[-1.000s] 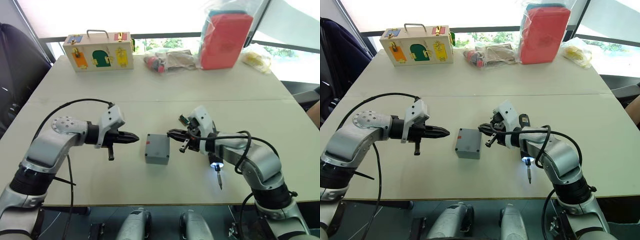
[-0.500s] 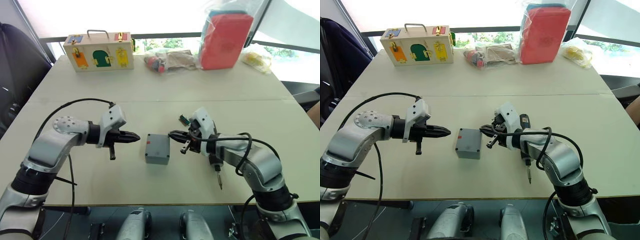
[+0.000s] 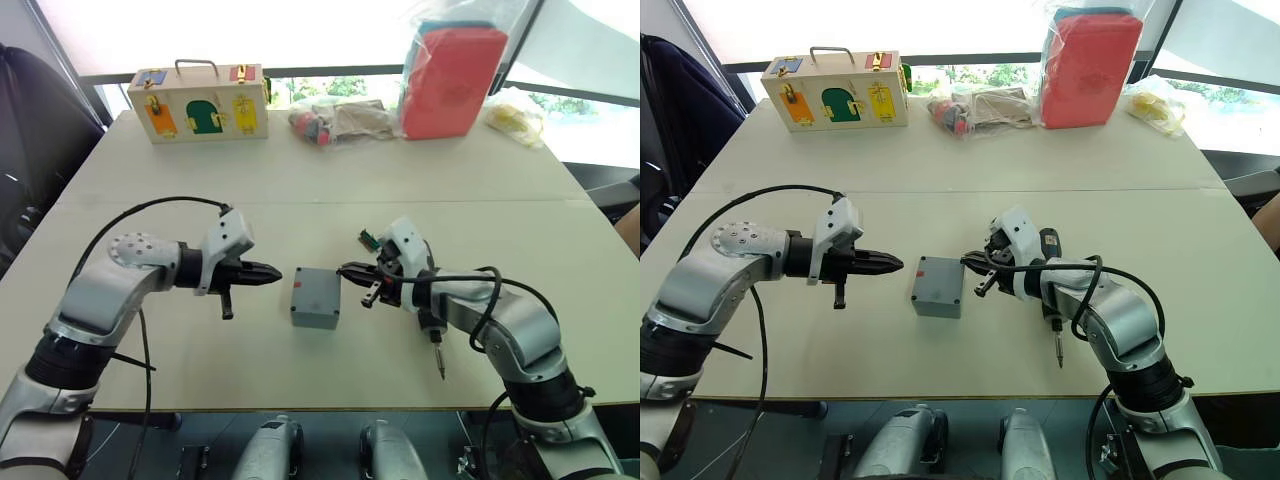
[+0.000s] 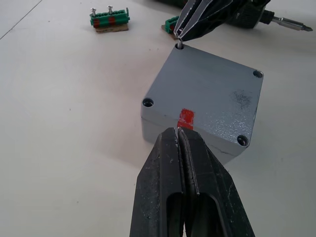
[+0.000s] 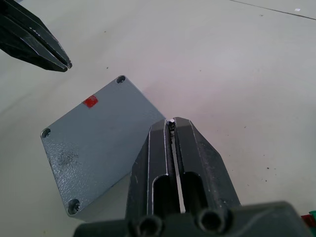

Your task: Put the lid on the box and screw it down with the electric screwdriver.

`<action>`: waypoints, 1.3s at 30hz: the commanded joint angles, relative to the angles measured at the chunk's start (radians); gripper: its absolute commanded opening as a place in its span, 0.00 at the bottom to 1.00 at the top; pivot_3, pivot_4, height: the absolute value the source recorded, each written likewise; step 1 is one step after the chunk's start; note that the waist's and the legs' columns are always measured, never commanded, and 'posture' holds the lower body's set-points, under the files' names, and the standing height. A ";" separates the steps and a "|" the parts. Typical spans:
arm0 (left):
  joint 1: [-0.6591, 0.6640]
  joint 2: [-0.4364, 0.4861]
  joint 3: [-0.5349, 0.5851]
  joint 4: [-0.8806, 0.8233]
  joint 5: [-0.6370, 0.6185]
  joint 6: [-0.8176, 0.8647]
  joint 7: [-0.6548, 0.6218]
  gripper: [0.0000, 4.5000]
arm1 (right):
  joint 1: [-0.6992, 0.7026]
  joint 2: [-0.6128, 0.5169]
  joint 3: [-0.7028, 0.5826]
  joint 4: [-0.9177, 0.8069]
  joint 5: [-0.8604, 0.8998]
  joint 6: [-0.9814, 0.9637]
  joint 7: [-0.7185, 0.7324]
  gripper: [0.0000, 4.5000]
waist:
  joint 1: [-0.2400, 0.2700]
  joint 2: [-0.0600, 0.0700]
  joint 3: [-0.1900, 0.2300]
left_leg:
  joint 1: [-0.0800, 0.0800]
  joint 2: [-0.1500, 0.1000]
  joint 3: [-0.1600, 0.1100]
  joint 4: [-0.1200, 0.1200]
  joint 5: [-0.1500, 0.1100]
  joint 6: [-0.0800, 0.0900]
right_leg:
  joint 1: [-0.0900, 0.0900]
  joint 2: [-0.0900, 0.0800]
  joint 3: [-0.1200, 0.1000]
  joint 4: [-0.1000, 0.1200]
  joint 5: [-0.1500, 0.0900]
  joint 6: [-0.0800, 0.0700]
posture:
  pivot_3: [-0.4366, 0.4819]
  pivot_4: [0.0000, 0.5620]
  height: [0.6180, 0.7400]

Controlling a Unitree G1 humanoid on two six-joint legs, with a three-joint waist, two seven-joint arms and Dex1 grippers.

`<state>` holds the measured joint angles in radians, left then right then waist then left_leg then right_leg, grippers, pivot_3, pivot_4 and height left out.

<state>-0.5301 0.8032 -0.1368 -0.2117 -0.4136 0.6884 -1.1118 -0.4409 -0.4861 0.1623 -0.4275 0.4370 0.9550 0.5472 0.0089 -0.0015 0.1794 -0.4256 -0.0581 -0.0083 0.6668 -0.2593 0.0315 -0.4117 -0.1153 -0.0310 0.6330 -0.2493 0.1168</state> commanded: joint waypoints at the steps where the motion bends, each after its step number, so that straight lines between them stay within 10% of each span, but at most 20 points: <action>1: -0.025 -0.001 0.007 -0.015 0.000 -0.016 -0.003 0.00 | -0.008 0.006 0.001 -0.012 -0.001 -0.008 0.000 0.06 | 0.000 0.000 0.000 | 0.000 0.000 0.000 0.000 0.000 0.000 | 0.000 0.000 0.000 0.000 0.000 0.000 | 0.48 0.27 1.00; 9: -0.032 -0.025 0.006 -0.015 -0.008 -0.022 -0.001 0.00 | -0.037 -0.039 -0.060 -0.038 0.027 0.043 0.007 0.72 | 0.001 0.000 0.000 | 0.000 0.000 0.000 0.000 0.000 0.000 | 0.000 0.000 0.000 0.000 0.000 0.000 | 0.48 0.27 1.00; 15: -0.062 -0.047 -0.008 -0.033 -0.030 -0.049 -0.054 0.00 | -0.152 -0.140 -0.300 -0.116 0.168 0.409 -0.025 0.72 | 0.003 0.000 0.000 | 0.000 0.000 0.000 0.000 0.000 0.000 | 0.000 0.000 0.000 0.000 0.000 0.000 | 0.48 0.27 1.00; 20: -0.098 -0.065 -0.062 -0.057 -0.020 -0.095 -0.120 0.00 | -0.253 -0.335 -0.322 -0.054 0.236 0.652 -0.006 0.99 | 0.003 0.000 0.000 | 0.000 0.000 0.000 0.000 0.000 0.000 | 0.001 -0.001 0.000 0.000 0.000 0.000 | 0.48 0.27 1.00; 39: -0.092 -0.124 -0.150 -0.091 0.034 -0.188 -0.149 0.00 | -0.426 -0.555 0.065 0.527 1.143 0.659 -0.679 0.99 | -0.001 0.000 0.000 | -0.001 0.000 0.001 0.000 -0.001 0.002 | 0.001 -0.004 0.001 -0.003 0.000 0.000 | 0.48 0.27 1.00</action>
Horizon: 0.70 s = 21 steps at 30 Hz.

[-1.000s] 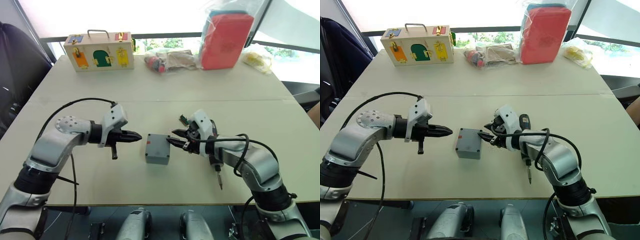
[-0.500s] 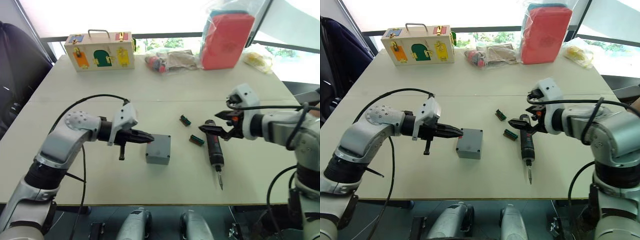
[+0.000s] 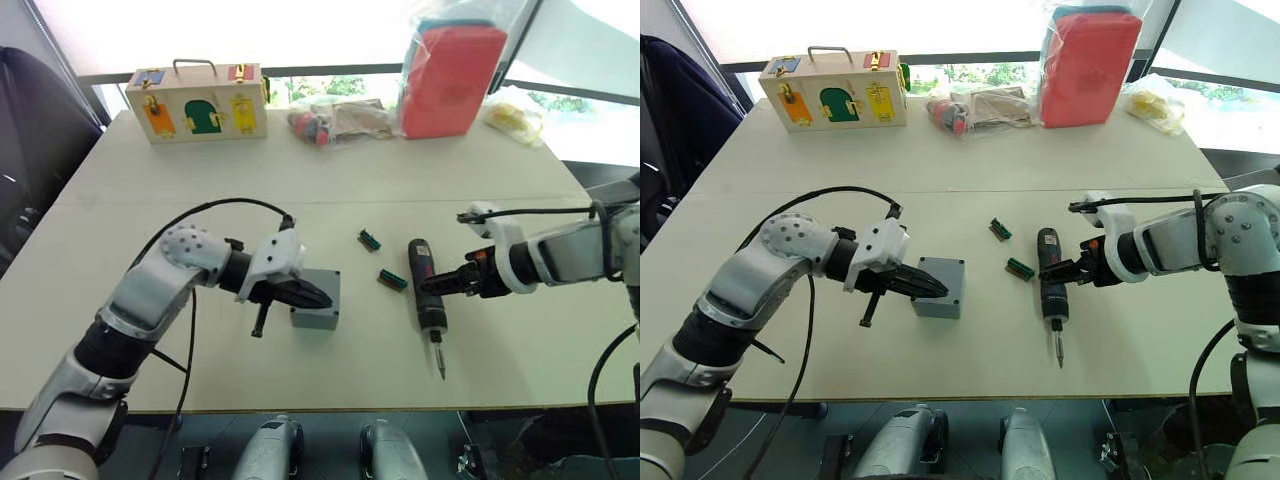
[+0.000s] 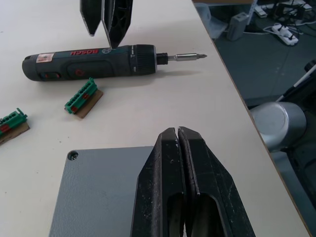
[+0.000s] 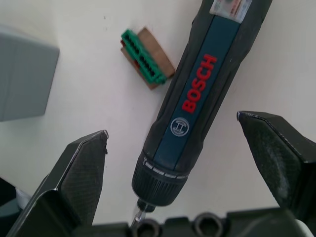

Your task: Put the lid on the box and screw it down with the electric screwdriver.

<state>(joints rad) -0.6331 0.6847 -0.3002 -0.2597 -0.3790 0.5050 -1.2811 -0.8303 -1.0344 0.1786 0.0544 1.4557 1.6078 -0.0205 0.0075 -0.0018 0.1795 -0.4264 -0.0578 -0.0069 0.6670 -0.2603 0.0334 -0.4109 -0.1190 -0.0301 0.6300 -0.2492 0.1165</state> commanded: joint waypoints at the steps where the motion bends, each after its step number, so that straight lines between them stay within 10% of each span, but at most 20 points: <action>1: 0.017 -0.007 0.015 -0.047 -0.003 -0.001 0.028 0.00 | -0.044 0.001 0.068 0.058 0.149 0.007 -0.142 0.99 | 0.000 0.000 0.000 | 0.000 0.000 0.000 0.000 0.000 0.000 | 0.000 0.000 0.000 0.000 0.000 0.000 | 0.48 0.27 1.00; 10: 0.049 -0.029 0.021 -0.073 -0.009 0.023 0.093 0.00 | -0.088 0.075 0.206 0.120 0.218 0.007 -0.300 0.99 | 0.000 0.000 0.000 | 0.000 0.000 0.000 0.000 0.000 0.000 | 0.000 0.001 -0.001 0.000 0.000 0.000 | 0.48 0.27 1.00; 21: 0.094 -0.030 0.043 -0.115 -0.025 0.054 0.152 0.00 | -0.004 -0.020 0.294 0.046 0.202 0.007 -0.282 0.40 | 0.006 -0.001 0.000 | 0.000 0.000 0.000 0.000 -0.001 0.001 | 0.001 0.001 -0.002 0.000 0.000 0.000 | 0.48 0.27 1.00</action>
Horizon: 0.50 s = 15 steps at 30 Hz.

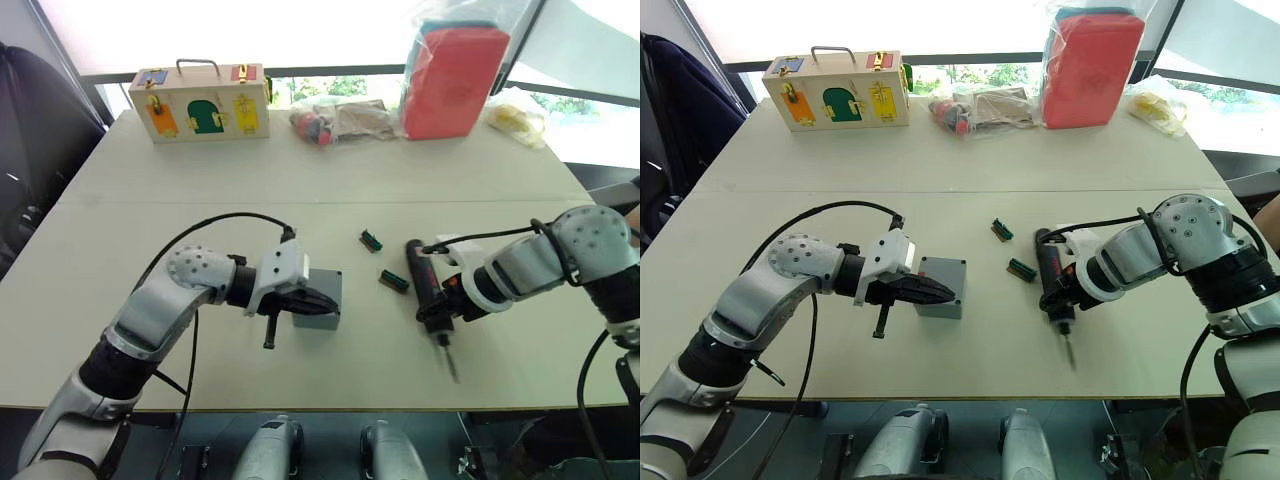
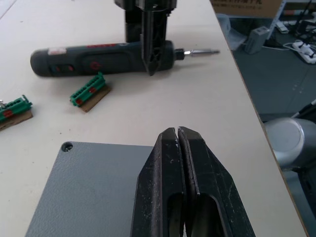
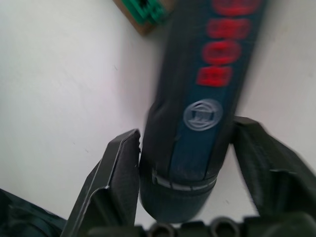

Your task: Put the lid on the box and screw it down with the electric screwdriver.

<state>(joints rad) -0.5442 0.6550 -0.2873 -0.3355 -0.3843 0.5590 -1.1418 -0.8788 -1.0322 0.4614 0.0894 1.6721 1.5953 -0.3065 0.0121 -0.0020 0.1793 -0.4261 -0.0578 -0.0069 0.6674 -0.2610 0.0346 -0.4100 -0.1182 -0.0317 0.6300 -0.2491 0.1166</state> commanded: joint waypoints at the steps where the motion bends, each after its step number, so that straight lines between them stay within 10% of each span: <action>1: 0.008 0.001 0.033 -0.040 -0.021 0.002 0.016 0.00 | 0.051 -0.018 -0.013 0.044 -0.026 0.019 -0.006 0.40 | 0.001 -0.001 0.000 | 0.000 0.000 0.000 0.000 0.000 0.000 | 0.000 0.000 0.000 0.000 0.000 0.000 | 0.48 0.27 1.00; 7: 0.016 0.019 0.054 -0.005 -0.019 -0.004 0.017 0.00 | 0.064 -0.021 -0.180 0.170 -0.010 -0.021 -0.141 0.40 | 0.004 -0.002 -0.001 | 0.000 -0.001 0.000 0.001 -0.001 0.001 | 0.002 -0.001 0.000 -0.001 0.000 0.000 | 0.48 0.27 1.00; 15: -0.045 0.039 0.084 0.127 -0.012 -0.021 -0.023 0.00 | 0.213 0.098 -0.457 -0.033 0.287 -0.563 -0.674 0.40 | -0.010 -0.002 -0.001 | 0.000 0.000 0.002 0.001 -0.001 0.002 | 0.000 -0.001 0.001 0.000 0.000 0.000 | 0.48 0.27 1.00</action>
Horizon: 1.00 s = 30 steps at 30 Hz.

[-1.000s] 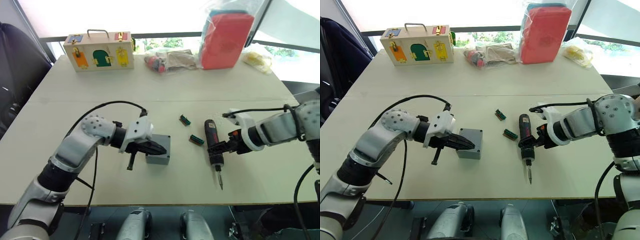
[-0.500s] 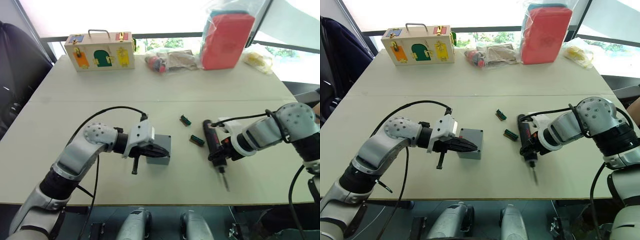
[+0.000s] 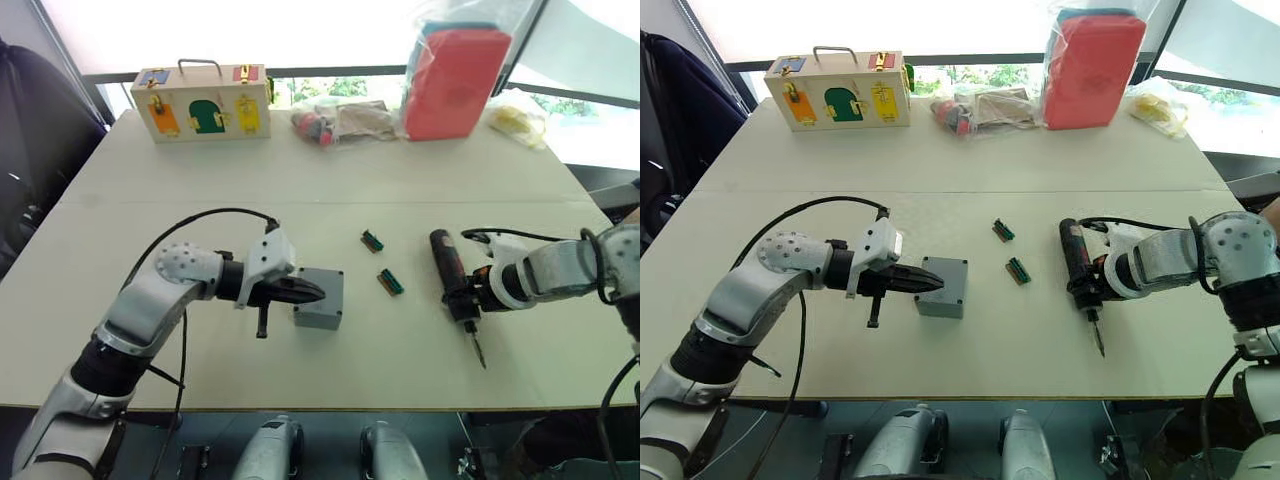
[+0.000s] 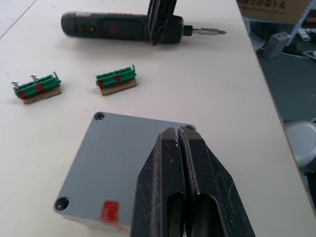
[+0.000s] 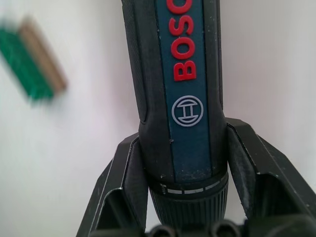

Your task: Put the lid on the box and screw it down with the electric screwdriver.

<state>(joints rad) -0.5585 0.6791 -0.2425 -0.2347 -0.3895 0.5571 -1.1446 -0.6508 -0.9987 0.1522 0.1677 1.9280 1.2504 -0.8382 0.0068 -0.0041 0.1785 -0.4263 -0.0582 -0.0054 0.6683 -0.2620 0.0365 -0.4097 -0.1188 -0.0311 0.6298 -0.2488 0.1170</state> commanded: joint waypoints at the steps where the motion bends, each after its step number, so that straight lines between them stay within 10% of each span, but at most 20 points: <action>1: -0.041 0.020 0.045 0.048 -0.010 -0.017 -0.029 0.00 | -0.026 0.103 -0.187 -0.149 -0.061 -0.284 -0.100 0.40 | -0.009 0.001 0.000 | 0.000 0.000 0.001 0.000 0.000 0.000 | -0.001 0.000 0.001 0.000 0.000 0.000 | 0.48 0.27 1.00; 7: -0.097 0.048 0.057 0.175 -0.009 -0.008 -0.092 0.00 | -0.046 0.287 -0.244 -0.380 -0.647 -0.704 0.395 0.40 | -0.020 0.005 0.003 | -0.001 0.002 0.001 -0.002 0.000 -0.001 | -0.003 0.004 0.001 0.000 0.000 0.001 | 0.48 0.27 1.00; 15: -0.140 0.044 0.049 0.240 0.003 0.007 -0.120 0.00 | 0.061 0.485 -0.066 -0.546 -0.980 -0.878 0.910 0.40 | -0.019 0.004 0.002 | 0.000 0.001 0.000 -0.001 0.000 -0.001 | -0.003 0.004 0.002 0.002 -0.001 0.001 | 0.48 0.27 1.00; 30: -0.077 -0.007 -0.035 0.169 0.084 0.002 -0.057 0.00 | 0.183 0.656 0.012 -0.553 -1.262 -0.901 1.150 0.40 | -0.018 0.004 0.003 | 0.000 0.001 -0.001 -0.001 0.003 -0.005 | -0.003 0.004 0.002 0.003 -0.001 0.001 | 0.48 0.27 1.00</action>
<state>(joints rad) -0.6361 0.6714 -0.2672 -0.0539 -0.3278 0.5920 -1.2116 -0.4572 -0.3527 0.2135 -0.3193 0.6713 0.3730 0.2950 -0.0114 -0.0001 0.1810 -0.4266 -0.0576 -0.0059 0.6670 -0.2590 0.0315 -0.4132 -0.1148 -0.0291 0.6326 -0.2493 0.1178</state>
